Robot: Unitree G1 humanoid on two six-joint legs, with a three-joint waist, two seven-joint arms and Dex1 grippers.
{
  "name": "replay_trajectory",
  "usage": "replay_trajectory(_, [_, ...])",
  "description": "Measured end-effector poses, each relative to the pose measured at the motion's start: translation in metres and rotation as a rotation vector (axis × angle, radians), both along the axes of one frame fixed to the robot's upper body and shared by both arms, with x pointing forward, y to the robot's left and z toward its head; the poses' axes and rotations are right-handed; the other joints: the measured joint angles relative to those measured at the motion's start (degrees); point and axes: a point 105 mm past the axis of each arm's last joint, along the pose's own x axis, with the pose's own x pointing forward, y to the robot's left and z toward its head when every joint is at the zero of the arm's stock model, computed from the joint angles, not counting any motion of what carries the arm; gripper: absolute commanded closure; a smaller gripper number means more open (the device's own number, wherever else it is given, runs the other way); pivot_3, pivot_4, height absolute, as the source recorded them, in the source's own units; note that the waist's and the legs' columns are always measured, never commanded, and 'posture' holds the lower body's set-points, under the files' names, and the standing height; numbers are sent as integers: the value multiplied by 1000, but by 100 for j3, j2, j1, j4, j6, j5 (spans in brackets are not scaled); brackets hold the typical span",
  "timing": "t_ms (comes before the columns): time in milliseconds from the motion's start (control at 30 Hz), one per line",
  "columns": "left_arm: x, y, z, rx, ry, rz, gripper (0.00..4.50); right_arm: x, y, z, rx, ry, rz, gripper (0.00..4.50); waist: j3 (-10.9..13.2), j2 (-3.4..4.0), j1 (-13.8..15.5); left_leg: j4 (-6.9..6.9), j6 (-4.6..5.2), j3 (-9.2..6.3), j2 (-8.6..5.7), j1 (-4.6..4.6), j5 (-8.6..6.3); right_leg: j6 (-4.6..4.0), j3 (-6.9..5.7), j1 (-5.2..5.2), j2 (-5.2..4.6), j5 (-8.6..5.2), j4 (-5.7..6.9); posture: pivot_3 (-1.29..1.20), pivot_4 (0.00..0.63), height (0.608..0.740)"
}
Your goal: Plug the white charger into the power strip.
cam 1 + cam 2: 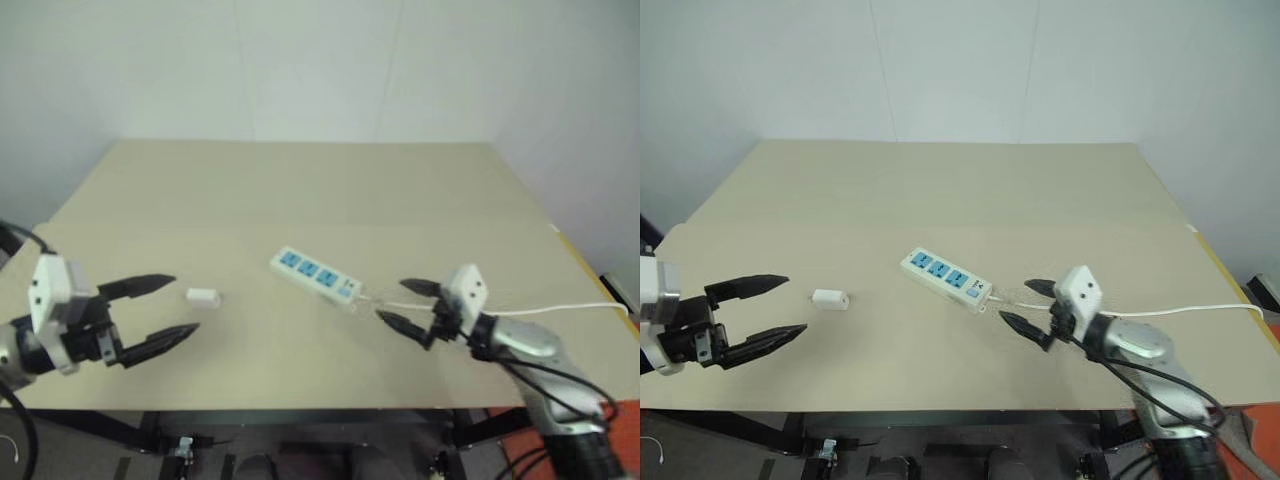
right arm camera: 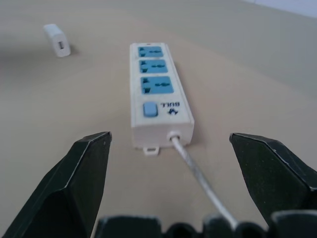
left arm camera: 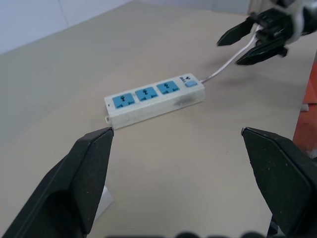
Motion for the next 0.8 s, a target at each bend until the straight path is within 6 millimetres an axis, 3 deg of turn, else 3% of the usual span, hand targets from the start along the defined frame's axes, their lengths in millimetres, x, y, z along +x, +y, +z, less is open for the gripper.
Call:
replay_trajectory(300, [6,-7,3,-5,-13,-23,0,43,62,-9,103,-20,76,33,0,1,-5,-7,0,-2,6,-9,0,-12,-4,-4,5,10,-2,0,150,740])
replay_trajectory(467, [5,-6,0,-4,-4,-18,0,57,68,-28,82,31,90,33,1,1,3,-7,0,-3,6,-9,0,-24,-8,-1,4,15,-2,0,150,740])
replay_trajectory(800, [1,-2,-4,-6,16,-1,0,58,72,-46,75,79,144,33,0,1,-31,-6,0,-3,25,9,0,-15,-11,4,22,12,4,0,150,740])
